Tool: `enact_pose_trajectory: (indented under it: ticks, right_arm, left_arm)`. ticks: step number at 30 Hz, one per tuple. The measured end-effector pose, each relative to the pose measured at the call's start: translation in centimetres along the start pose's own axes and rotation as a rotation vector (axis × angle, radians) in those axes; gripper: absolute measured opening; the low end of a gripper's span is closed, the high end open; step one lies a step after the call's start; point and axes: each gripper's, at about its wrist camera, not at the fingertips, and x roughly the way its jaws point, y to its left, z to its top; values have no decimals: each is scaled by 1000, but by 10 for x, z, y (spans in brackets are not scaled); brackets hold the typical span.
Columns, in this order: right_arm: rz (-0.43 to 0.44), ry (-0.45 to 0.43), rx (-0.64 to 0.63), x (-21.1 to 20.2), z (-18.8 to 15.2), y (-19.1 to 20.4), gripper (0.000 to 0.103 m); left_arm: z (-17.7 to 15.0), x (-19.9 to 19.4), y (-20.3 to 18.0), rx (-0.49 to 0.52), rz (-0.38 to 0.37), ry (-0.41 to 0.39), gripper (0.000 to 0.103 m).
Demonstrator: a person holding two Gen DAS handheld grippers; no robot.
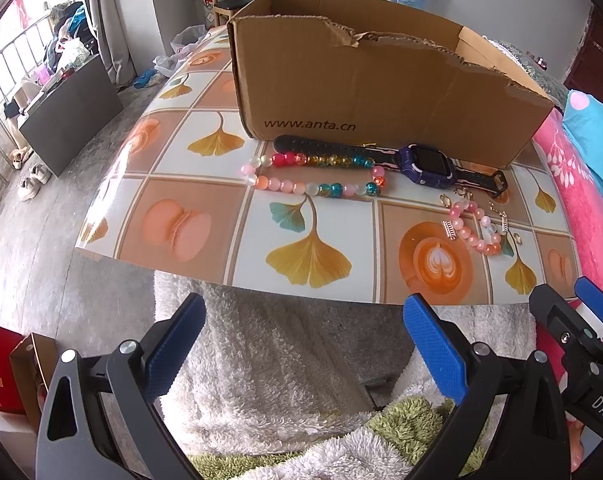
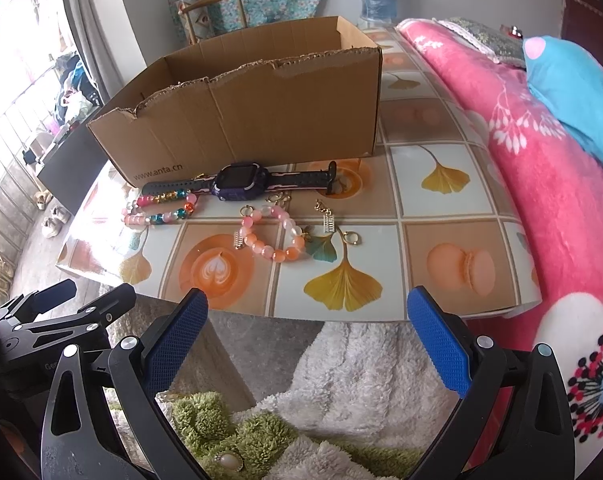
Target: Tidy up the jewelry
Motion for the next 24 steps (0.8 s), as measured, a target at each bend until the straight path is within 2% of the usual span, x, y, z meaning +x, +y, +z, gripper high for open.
enact_pose_trajectory:
  ticks: [5, 10, 15, 19, 22, 24]
  right_arm:
    - [-1, 8, 3, 5, 4, -2, 96]
    - [-12, 6, 19, 13, 11, -8, 96]
    - [-13, -42, 31, 15, 21, -18, 96]
    - [-23, -110, -2, 14, 30, -28, 96]
    - [-20, -157, -36, 13, 37, -35, 96]
    - [13, -173, -65, 14, 46, -39, 96]
  left_arm:
    - [4, 5, 2, 1, -11, 4, 98]
    - [9, 6, -3, 40, -14, -31, 98]
    - [18, 15, -11, 108, -32, -42, 98]
    - [24, 18, -11, 145, -131, -98, 98]
    - [27, 13, -2, 119, -230, -195, 98]
    - [31, 12, 3, 104, -251, -218, 98]
